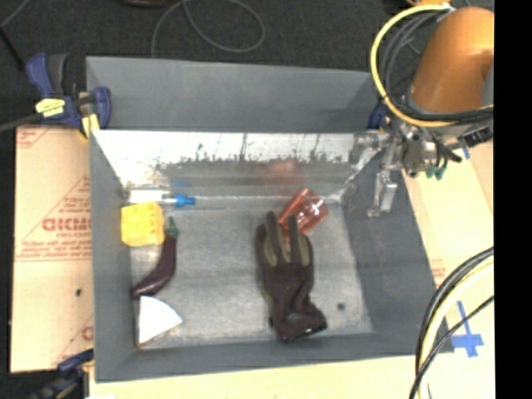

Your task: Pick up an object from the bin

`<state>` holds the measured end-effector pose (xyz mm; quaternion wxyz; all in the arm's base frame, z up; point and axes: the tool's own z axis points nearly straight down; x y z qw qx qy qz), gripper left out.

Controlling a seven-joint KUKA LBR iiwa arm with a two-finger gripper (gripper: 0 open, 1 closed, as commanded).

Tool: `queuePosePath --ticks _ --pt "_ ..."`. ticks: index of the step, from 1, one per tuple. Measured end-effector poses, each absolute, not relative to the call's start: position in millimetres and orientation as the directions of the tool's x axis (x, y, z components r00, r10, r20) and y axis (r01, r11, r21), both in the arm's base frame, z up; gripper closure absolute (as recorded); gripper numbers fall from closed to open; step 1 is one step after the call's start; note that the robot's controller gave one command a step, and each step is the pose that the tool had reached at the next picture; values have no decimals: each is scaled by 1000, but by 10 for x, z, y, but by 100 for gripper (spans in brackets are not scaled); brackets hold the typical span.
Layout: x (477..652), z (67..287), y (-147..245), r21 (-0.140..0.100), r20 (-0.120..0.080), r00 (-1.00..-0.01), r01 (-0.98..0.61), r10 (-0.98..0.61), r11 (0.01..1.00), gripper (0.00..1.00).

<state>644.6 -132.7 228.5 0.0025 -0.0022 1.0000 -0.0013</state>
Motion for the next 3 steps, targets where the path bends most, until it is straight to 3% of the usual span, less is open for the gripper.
queuePosePath --ticks 1,2,3 --pt "6446 2285 -1327 -3 -5 -1000 -5 -5 1000 0" --pt "6436 1826 -1116 -6 -13 -999 -46 -46 999 0" --pt "6406 1346 -963 -1 -9 -1000 21 21 1000 0"
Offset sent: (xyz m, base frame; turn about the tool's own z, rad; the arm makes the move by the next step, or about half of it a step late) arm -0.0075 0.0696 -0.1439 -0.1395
